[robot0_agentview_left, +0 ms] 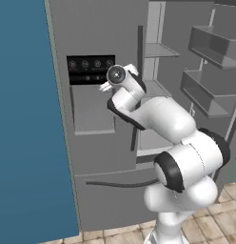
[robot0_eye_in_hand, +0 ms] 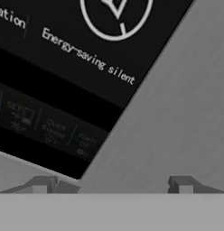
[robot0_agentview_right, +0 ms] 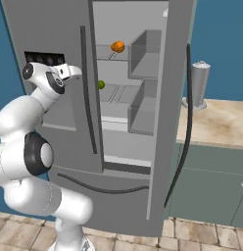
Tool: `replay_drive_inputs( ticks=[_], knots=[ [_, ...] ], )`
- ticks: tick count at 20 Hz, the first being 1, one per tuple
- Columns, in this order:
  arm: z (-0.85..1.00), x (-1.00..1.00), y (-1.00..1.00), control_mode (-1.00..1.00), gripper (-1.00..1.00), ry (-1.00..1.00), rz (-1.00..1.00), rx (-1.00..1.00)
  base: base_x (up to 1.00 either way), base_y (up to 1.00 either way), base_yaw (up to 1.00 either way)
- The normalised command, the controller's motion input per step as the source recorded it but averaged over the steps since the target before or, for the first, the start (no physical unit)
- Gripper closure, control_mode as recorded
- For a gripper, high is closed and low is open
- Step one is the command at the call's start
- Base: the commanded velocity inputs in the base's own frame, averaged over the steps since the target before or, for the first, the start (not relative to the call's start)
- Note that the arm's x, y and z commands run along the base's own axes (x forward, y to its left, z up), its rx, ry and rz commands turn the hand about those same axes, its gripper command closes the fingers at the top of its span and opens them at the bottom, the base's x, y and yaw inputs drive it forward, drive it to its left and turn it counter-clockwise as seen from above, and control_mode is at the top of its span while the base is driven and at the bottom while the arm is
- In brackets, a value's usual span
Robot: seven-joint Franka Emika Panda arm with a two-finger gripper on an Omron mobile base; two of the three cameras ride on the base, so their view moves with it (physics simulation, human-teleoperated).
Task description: Place the orange in the correct fridge rack based on whether it is a fruit or vegetable. Finally, close the fridge door.
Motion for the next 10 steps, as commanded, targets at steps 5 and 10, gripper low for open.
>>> replay_drive_inputs(
  ticks=[5,10],
  knots=[
    [-0.05,0.43,-0.12,-1.00,-1.00,-0.01,0.02,0.07,0.00,0.00,0.00],
    [0.00,-0.19,-0.12,-1.00,-1.00,-0.09,0.01,0.07,0.00,0.00,0.00]
  ],
)
